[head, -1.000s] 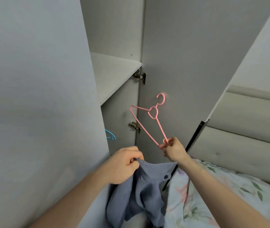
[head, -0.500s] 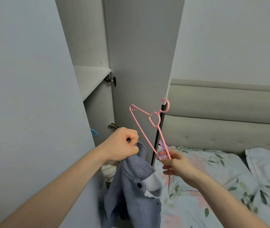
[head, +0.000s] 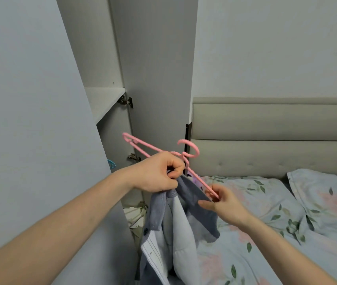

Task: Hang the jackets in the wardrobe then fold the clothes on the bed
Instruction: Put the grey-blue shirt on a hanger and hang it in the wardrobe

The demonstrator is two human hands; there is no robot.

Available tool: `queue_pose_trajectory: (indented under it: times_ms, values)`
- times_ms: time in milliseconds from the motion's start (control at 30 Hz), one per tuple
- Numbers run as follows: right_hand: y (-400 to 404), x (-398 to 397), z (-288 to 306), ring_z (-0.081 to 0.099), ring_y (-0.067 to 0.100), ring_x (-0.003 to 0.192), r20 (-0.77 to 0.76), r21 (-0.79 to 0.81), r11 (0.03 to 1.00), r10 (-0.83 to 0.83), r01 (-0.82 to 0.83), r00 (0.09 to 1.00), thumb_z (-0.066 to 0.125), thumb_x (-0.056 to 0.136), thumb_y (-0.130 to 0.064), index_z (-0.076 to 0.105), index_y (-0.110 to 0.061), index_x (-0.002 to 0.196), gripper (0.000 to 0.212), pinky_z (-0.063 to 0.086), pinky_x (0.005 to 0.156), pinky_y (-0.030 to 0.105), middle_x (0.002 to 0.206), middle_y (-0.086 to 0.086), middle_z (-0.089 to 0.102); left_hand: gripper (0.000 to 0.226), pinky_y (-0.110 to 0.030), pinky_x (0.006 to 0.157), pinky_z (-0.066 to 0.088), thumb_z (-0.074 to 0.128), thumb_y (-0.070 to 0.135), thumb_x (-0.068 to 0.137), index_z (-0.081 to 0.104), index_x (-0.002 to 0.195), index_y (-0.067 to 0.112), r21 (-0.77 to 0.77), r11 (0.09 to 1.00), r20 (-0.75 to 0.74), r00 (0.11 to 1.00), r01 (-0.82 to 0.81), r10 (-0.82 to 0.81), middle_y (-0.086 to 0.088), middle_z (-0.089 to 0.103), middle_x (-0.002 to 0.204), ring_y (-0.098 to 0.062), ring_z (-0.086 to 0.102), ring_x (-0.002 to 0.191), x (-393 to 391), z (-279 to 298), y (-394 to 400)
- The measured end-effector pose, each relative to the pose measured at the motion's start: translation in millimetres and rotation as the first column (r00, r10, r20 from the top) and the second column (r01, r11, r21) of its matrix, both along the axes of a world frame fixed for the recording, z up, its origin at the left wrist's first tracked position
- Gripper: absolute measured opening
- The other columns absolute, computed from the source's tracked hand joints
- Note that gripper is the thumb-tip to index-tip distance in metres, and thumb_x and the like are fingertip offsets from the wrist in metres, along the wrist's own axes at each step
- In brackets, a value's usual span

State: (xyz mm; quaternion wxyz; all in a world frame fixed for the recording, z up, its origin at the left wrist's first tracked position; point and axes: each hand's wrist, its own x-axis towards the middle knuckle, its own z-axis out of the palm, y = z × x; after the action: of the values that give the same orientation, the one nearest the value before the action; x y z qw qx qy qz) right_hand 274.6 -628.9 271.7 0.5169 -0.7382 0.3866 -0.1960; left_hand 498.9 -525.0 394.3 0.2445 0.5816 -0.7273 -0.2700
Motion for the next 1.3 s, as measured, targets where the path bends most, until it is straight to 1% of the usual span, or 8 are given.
queue_pose_trajectory:
  times_ms: [133,367,500,633,900,1000,1133,1300]
  values:
    - [5,-19,4,0.040,0.013,0.063,0.059,0.039,0.986,-0.162,0.160,0.985,0.071,0.086,0.004,0.049,-0.011,0.074,0.030,0.031,0.063,0.029,0.064,-0.002,0.043,0.027,-0.023,0.061,0.037,0.070,0.000,0.071,0.048,0.064,0.014,-0.060,0.998,0.117,0.993,-0.017,0.023,-0.003,0.051,0.067,-0.009,0.043,0.062,7,-15,12]
    - [4,-16,43,0.037,0.005,0.048,0.243,0.107,0.958,-0.285,0.266,0.927,0.059,0.083,0.021,0.036,-0.012,0.068,0.043,0.034,0.048,0.013,0.057,-0.004,0.036,0.038,-0.020,0.055,0.042,0.074,0.005,0.074,0.053,0.099,0.025,0.053,0.973,0.049,0.974,-0.224,0.222,0.014,0.058,0.077,-0.005,0.051,0.061,4,-91,23]
    - [-3,-15,55,0.037,0.012,0.056,0.237,0.078,0.952,-0.305,0.295,0.922,0.061,0.082,0.017,0.037,-0.014,0.066,0.043,0.034,0.054,0.020,0.059,-0.005,0.039,0.022,-0.022,0.054,0.038,0.067,0.020,0.088,0.055,0.072,0.030,0.222,0.921,0.198,0.940,-0.321,0.280,0.016,0.057,0.061,-0.009,0.057,0.063,10,-146,19]
    - [-21,-31,52,0.034,0.017,0.061,0.204,0.085,0.915,-0.405,0.395,0.891,0.065,0.081,0.012,0.036,-0.016,0.064,0.044,0.030,0.058,0.028,0.061,-0.001,0.036,0.024,-0.023,0.059,0.040,0.064,0.018,0.098,0.063,0.074,0.023,0.349,0.835,-0.068,0.877,-0.426,0.475,0.012,0.058,0.062,-0.008,0.051,0.061,31,-153,-1]
    - [-57,-59,35,0.030,0.019,0.062,0.008,0.072,0.884,-0.464,0.462,0.886,0.070,0.084,0.005,0.032,-0.015,0.063,0.048,0.024,0.059,0.032,0.057,0.000,0.032,0.024,-0.037,0.084,0.056,0.058,0.013,0.098,0.077,0.110,0.003,0.454,0.813,-0.684,0.442,-0.364,0.580,-0.021,0.075,0.109,-0.033,0.072,0.098,29,-69,-68]
    - [-65,-60,34,0.034,0.019,0.064,-0.072,0.012,0.891,-0.452,0.454,0.889,0.070,0.085,0.000,0.037,-0.014,0.065,0.041,0.027,0.061,0.034,0.061,0.004,0.035,0.020,-0.030,0.067,0.057,0.064,0.014,0.095,0.077,0.102,0.001,0.511,0.813,-0.625,0.529,-0.279,0.574,-0.020,0.076,0.098,-0.027,0.073,0.079,23,-33,-81]
    - [-71,-66,27,0.036,0.019,0.062,-0.175,-0.030,0.912,-0.408,0.409,0.896,0.072,0.085,-0.005,0.038,-0.015,0.063,0.042,0.030,0.062,0.034,0.056,-0.001,0.037,0.023,-0.032,0.075,0.059,0.079,0.018,0.085,0.077,0.103,0.004,0.529,0.808,-0.381,0.777,-0.261,0.501,-0.016,0.078,0.100,-0.025,0.074,0.082,29,-13,-86]
    - [-58,-65,27,0.040,0.014,0.056,-0.237,-0.007,0.961,-0.269,0.275,0.934,0.079,0.084,-0.026,0.038,-0.017,0.068,0.045,0.033,0.062,0.031,0.056,0.000,0.046,0.028,-0.040,0.078,0.059,0.071,0.021,0.092,0.076,0.106,-0.002,0.521,0.757,-0.421,0.653,-0.393,0.629,-0.021,0.077,0.101,-0.030,0.074,0.082,40,-12,-90]
